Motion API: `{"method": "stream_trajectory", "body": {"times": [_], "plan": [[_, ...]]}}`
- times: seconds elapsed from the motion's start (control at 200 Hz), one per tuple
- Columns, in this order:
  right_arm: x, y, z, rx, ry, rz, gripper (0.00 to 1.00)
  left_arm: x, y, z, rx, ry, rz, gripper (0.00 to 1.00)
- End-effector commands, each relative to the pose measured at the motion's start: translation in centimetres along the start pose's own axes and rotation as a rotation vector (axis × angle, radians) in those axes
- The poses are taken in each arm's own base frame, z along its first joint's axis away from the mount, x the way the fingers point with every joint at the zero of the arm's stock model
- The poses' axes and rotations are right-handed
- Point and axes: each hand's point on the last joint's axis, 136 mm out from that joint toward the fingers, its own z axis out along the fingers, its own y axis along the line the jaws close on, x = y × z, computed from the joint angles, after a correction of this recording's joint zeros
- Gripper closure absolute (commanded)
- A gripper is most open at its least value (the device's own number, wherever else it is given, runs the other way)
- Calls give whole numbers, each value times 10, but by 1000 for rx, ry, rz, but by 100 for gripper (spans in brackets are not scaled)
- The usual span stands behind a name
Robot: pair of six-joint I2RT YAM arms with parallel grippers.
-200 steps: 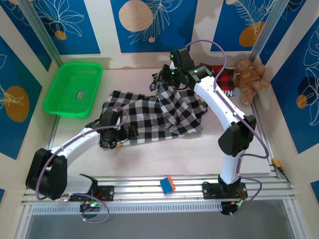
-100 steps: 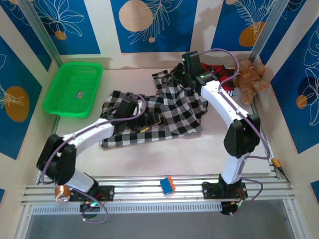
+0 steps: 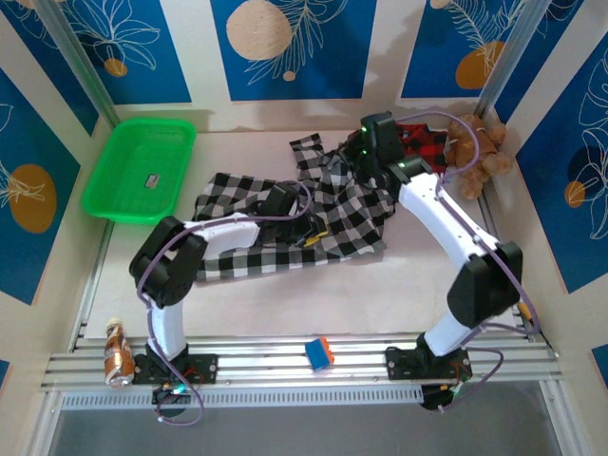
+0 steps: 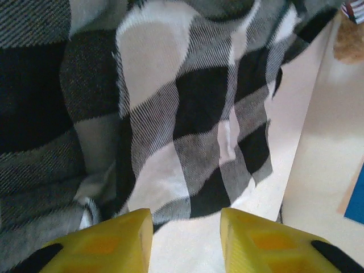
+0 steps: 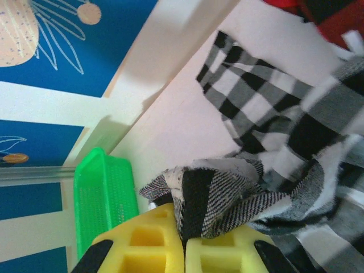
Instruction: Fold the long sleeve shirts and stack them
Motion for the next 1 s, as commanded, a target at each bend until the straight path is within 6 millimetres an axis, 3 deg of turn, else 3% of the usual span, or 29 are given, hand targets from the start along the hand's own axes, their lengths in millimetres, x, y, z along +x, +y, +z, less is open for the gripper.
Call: {"method": "stream_trajectory", "body": {"times": [0.0, 0.175, 0.48, 0.66, 0.82, 0.92, 0.995], "plan": [[0, -21, -23, 39, -66, 103, 100, -12, -4, 11, -12, -25, -37, 66], [17, -49, -34, 59, -44, 158, 100, -25, -5, 24, -11, -54, -83, 69], [47, -82, -63, 78, -25, 261, 100, -60, 26, 29, -151, -150, -162, 70], [84, -112, -83, 141, 9, 331, 99, -72, 32, 32, -152, -167, -194, 71], [144, -148, -89, 247, 118, 395, 98, -79, 39, 26, -144, -173, -200, 70], [181, -182, -105, 384, 159, 472, 82, -81, 33, 24, -119, -169, -184, 70], [200, -202, -121, 441, 165, 506, 63, -80, 25, 24, -89, -160, -172, 70]]}}
